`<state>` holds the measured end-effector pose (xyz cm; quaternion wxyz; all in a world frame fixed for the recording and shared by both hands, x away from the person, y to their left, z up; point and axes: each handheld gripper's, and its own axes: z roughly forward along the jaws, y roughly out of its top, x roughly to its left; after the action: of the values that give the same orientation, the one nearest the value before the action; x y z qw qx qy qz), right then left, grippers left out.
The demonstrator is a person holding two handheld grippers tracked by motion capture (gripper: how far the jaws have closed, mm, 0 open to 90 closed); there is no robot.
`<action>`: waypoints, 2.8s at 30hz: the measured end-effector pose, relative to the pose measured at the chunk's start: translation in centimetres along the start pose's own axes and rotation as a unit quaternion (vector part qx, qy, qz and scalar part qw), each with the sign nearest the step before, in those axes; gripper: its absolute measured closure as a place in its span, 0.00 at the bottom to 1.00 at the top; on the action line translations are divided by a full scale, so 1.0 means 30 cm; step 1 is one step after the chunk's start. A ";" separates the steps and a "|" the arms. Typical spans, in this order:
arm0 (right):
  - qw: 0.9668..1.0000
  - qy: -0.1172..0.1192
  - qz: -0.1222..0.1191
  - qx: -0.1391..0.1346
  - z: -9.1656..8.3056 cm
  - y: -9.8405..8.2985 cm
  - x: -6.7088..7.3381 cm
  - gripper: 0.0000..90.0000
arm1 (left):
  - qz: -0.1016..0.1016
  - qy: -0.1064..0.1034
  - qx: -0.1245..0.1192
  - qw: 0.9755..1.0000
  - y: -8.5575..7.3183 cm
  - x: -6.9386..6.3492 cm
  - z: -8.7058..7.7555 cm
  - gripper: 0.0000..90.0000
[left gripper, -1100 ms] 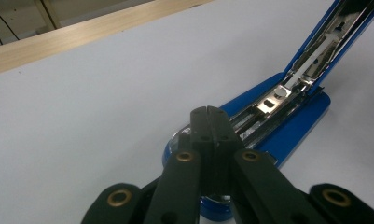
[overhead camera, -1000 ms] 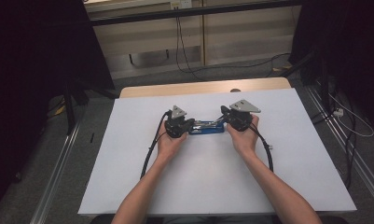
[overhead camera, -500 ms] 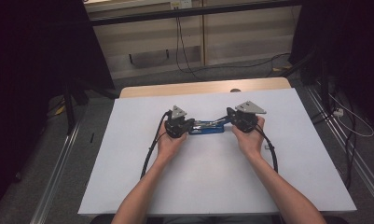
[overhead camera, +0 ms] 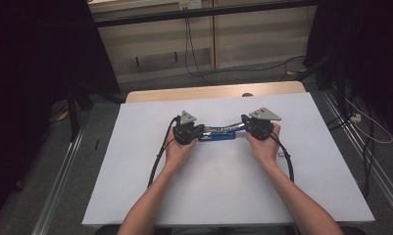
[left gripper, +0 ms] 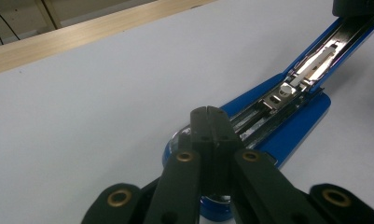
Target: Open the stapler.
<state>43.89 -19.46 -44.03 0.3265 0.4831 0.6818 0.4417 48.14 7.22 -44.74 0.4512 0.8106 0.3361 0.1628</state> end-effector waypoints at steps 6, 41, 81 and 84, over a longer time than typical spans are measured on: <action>1.000 0.000 0.000 0.002 0.002 -0.004 0.001 1.00 | 0.001 0.000 0.000 1.000 0.000 0.000 0.000 1.00; 0.999 0.011 0.001 0.034 0.016 -0.024 -0.011 1.00 | -0.010 -0.005 0.003 1.000 0.003 0.006 -0.001 1.00; 0.999 0.047 0.009 0.016 -0.019 -0.005 -0.021 0.56 | -0.050 0.006 -0.047 0.998 0.030 0.026 -0.107 0.48; 0.999 0.048 0.017 0.016 -0.022 -0.002 -0.020 0.40 | -0.051 0.009 -0.045 0.998 0.022 0.027 -0.121 0.35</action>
<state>43.49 -20.21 -43.80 0.2779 0.4779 0.6954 0.4592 46.93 9.81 -42.27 0.4916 0.7696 0.3738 0.1620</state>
